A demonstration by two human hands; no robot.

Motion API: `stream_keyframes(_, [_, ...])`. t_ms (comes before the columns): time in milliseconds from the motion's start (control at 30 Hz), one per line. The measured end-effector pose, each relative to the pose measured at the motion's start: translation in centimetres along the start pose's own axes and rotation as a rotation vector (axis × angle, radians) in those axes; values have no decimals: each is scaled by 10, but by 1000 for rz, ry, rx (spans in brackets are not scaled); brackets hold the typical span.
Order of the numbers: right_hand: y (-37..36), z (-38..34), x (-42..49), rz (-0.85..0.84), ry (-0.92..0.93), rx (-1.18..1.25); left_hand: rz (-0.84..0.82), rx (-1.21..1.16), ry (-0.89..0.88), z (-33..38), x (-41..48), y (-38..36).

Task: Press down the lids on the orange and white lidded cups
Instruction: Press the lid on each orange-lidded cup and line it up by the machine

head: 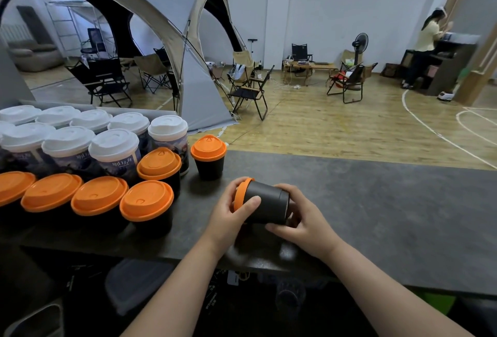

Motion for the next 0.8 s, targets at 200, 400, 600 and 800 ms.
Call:
stream_keyframes(200, [0,2,1,3,-30,-8,34,21,-17,0,-3,2])
stream_keyframes(400, [-2,-6,-1,-6,59,-58,12,-13,25,2,0,-3])
stream_keyframes(600, [-3,-4,-2,-29,21,-72,-17,-25,-13,7,-5,-1])
stream_keyframes(800, [3,-9,-2,79,131,-86,-33,-106,61,4,-3,-3])
Point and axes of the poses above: each hand's wrist, its own x-axis towards the middle knuckle, its own y-axis out of the back of the hand, z = x × y, the point moved 7 cm from there along x, towards the middle knuckle, and after that the axes turned 12 degrees about x, right-handed, at the moved point
